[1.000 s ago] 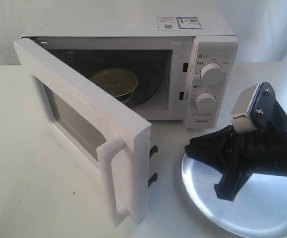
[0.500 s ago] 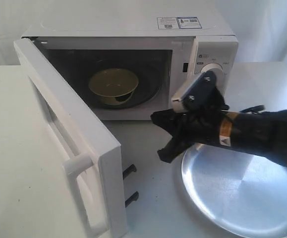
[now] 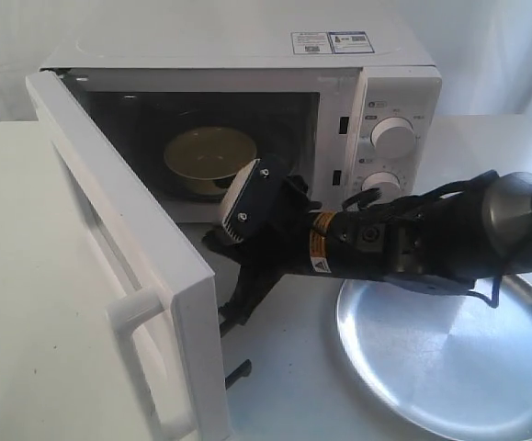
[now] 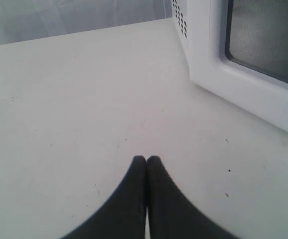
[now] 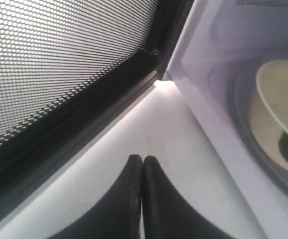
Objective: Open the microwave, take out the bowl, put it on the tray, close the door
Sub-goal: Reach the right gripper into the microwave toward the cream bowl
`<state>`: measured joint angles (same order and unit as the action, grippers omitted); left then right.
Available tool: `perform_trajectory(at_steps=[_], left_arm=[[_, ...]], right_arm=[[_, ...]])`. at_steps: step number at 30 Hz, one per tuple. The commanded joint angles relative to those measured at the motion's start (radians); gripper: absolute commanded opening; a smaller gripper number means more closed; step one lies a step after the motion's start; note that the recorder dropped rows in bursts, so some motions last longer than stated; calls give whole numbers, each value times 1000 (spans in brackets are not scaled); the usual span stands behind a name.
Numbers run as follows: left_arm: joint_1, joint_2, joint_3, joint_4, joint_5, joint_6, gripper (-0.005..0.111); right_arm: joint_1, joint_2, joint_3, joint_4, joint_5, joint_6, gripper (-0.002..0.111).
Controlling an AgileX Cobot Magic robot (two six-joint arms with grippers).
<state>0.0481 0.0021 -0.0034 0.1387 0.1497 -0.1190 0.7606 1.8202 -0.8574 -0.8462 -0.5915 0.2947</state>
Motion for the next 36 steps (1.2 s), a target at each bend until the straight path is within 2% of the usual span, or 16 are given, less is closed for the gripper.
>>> perform_trajectory(at_steps=[1,3,5,8,9,19,23,27,29,30,32,34,36], left_arm=[[-1,-2,3,-4,-1,-6,0],[-1,-2,3,-4,-1,-6,0],[-1,-2,3,-4,-1,-6,0],[-1,-2,3,-4,-1,-6,0],[-1,-2,3,-4,-1,-6,0],[-1,-2,3,-4,-1,-6,0],[-1,-2,3,-4,-1,-6,0],[-1,-2,3,-4,-1,-6,0],[-1,-2,3,-4,-1,-6,0],[-1,-2,3,-4,-1,-6,0],[-1,-2,3,-4,-1,-6,0],[-1,-2,3,-4,-1,-6,0],[-1,-2,3,-4,-1,-6,0]], right_arm=[[0,16,-73,294,175,-256,0],[0,38,-106,328,157,-295,0],[-7,59,-144,411,192,-487,0],[-40,96,-182,834,218,-904,0],[-39,101,-182,880,202,-930,0],[-40,139,-176,857,212,-973,0],[-72,132,-158,857,226,-1013,0],[-104,123,-98,822,66,-1011,0],[-93,113,-97,708,68,-911,1],[-87,103,-97,661,75,-858,4],[-60,42,-97,498,145,-697,25],[-42,-2,-97,469,174,-682,42],[-27,-2,-97,406,177,-679,46]])
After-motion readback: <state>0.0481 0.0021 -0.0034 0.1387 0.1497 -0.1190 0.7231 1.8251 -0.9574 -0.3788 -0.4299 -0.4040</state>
